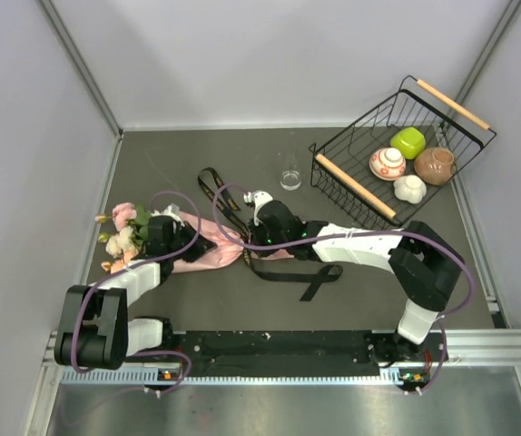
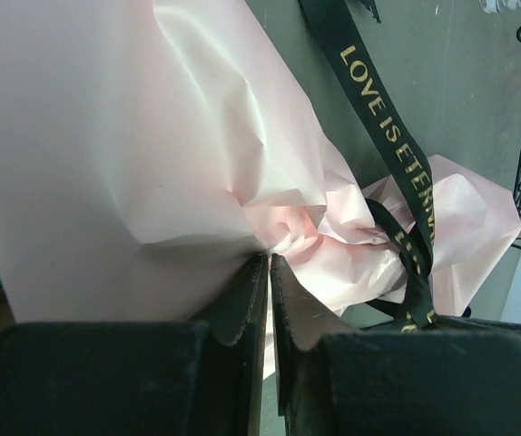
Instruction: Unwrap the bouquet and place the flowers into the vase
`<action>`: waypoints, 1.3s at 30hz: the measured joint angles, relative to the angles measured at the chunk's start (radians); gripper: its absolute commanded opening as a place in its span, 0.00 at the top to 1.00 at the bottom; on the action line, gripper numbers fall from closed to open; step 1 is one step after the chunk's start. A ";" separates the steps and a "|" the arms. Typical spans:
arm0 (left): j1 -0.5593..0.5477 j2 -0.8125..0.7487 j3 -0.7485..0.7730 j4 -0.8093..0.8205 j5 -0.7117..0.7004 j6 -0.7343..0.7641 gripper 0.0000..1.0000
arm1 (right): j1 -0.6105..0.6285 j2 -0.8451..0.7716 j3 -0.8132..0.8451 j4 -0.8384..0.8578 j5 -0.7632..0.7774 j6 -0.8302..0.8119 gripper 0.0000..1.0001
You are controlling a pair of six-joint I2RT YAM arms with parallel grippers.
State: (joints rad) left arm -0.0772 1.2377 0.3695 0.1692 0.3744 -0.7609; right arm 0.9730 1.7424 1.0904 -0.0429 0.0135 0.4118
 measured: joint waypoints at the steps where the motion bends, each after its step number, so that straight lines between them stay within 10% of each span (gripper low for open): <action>1: 0.000 0.000 0.000 0.000 0.000 0.001 0.89 | 0.000 -0.008 -0.008 0.009 -0.008 -0.001 1.00; 39: 0.012 0.024 0.000 0.006 0.007 0.004 0.90 | 0.000 -0.549 0.006 -0.060 0.067 -0.151 1.00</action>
State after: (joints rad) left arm -0.0650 1.2613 0.3695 0.1753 0.3817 -0.7567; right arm 0.9730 1.1934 1.0962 -0.1032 0.0807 0.2607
